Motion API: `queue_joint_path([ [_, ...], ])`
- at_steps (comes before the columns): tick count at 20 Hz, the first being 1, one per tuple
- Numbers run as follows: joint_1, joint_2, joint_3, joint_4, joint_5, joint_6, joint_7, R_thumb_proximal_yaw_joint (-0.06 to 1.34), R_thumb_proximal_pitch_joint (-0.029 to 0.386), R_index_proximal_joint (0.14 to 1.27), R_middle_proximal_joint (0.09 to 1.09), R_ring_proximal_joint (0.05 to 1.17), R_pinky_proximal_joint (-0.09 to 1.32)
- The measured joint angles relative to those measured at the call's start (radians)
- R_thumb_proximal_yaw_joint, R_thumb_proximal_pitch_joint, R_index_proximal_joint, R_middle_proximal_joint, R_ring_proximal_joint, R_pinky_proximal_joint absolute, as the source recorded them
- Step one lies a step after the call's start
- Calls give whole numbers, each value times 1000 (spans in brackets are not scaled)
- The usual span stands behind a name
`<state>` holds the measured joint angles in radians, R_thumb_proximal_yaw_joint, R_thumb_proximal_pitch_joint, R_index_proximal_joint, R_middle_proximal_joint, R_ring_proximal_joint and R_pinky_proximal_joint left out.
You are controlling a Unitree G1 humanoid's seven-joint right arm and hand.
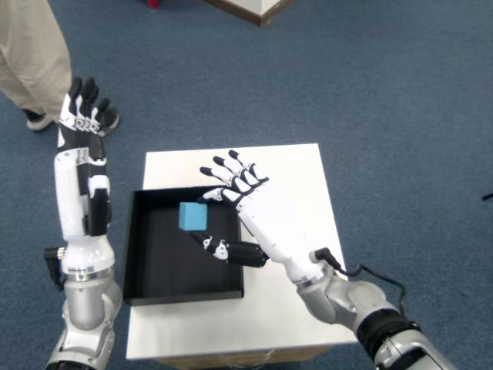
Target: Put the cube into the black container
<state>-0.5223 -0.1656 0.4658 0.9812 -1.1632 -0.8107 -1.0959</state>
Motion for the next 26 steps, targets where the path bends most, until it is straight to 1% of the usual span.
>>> queue_joint_path([
  [4,25,0,8,-19,20,44,62,933,161,914,271,208,1],
  [9,26,0,43,-18,57,98,125,958,164,917,272,211,6],
  [18,21,-3,120,-12,131,182,183,949,174,908,280,215,0],
  [20,10,-3,140,0,154,205,196,932,174,851,277,213,-1],
  [23,-5,-9,173,26,179,235,207,895,169,802,272,213,2],
  [24,-12,-10,182,30,183,238,208,857,163,695,270,214,7],
  [25,-15,-10,191,32,192,246,208,812,156,629,264,215,11],
  [26,-20,-11,202,36,200,257,208,718,141,553,240,213,16],
])
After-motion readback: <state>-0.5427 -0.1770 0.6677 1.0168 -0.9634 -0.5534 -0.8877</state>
